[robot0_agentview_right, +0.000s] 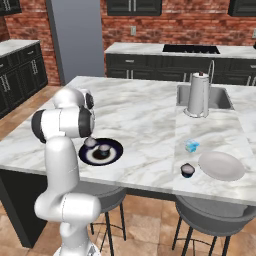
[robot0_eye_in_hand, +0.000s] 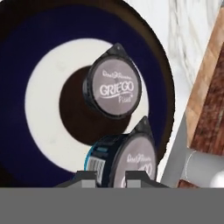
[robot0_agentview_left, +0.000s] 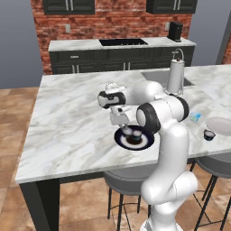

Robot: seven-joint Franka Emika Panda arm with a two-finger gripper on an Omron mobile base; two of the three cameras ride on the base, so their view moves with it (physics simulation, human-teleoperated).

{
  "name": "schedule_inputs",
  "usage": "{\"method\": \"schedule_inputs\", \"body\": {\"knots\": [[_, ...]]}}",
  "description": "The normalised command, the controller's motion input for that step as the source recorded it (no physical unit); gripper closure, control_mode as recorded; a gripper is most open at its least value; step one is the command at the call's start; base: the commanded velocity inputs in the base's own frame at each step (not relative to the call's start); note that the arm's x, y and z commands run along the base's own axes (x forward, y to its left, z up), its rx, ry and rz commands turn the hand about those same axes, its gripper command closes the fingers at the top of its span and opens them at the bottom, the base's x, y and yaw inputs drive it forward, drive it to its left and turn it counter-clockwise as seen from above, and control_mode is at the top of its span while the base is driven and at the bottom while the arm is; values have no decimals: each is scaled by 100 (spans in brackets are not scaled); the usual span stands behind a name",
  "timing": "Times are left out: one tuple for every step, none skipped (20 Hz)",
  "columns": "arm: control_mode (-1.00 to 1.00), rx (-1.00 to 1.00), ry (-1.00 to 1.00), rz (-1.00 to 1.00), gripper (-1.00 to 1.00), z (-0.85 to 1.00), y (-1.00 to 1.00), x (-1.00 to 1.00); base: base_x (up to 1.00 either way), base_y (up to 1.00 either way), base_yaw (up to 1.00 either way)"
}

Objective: Place two yogurt containers on each plate.

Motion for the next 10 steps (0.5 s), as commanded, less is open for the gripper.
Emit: {"method": "schedule_inputs", "body": {"knots": [[-100,0,0,0,100,-25,-17,0,0,0,0],[-100,0,0,0,100,-25,-10,0,0,0,0],[-100,0,0,0,100,-26,-2,1,0,0,0],[-100,0,0,0,100,-29,0,2,0,0,0],[-100,0,0,0,100,-28,0,2,0,0,0],[-100,0,0,0,100,-26,0,0,0,0,0],[-100,0,0,0,100,-23,0,0,0,0,0],[-100,0,0,0,100,-20,0,0,0,0,0],[-100,0,0,0,100,-16,0,0,0,0,0],[-100,0,0,0,100,-13,0,0,0,0,0]]}}
